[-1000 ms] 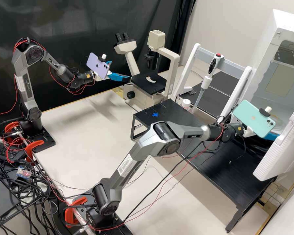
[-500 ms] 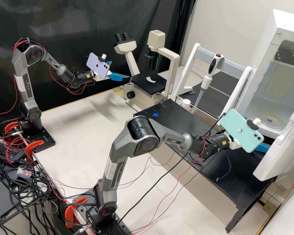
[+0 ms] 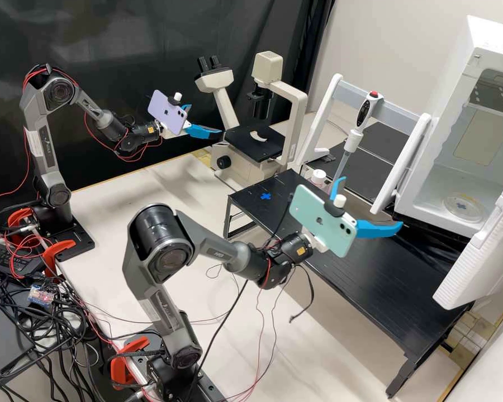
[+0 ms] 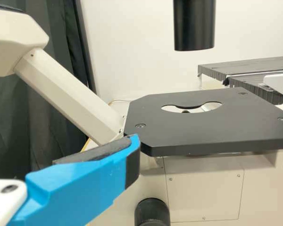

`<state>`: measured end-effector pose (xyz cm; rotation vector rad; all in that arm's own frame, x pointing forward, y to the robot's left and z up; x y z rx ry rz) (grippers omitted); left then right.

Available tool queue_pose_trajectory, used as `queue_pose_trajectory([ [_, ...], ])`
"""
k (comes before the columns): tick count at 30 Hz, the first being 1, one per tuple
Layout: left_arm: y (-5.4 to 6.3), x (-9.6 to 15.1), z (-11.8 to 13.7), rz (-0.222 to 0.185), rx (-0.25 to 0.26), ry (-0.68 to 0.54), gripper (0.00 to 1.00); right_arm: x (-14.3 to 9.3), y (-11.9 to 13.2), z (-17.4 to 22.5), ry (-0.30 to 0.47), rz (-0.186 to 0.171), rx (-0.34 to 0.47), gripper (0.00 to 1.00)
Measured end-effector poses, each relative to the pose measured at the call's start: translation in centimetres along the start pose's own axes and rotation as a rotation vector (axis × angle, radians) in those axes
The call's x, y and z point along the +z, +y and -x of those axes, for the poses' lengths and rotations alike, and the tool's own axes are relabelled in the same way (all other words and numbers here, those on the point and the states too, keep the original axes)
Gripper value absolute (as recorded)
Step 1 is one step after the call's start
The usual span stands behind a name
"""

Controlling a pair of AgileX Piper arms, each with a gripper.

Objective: Move the petri dish to the incubator

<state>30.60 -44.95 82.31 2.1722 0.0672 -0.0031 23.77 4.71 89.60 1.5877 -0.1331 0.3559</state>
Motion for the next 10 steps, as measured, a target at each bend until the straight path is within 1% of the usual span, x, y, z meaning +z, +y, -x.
queue_pose_trajectory([
  [2,0.0,0.0,0.0,0.000,0.000,0.000,1.00,-0.4,-1.1,1.8,0.020,-0.037,-0.003,1.00],
  [3,0.0,0.0,0.0,0.000,0.000,0.000,1.00,-0.6,-1.5,2.4,0.028,-0.045,-0.015,1.00],
  [6,0.0,0.0,0.0,0.000,0.000,0.000,1.00,-0.9,-2.5,3.8,0.049,-0.052,-0.054,1.00],
  [7,0.0,0.0,0.0,0.000,0.000,0.000,1.00,-0.9,-2.9,4.3,0.057,-0.060,-0.075,1.00],
  [10,0.0,0.0,0.0,0.000,0.000,0.000,1.00,-0.9,-3.8,5.4,0.054,-0.073,-0.112,1.00],
])
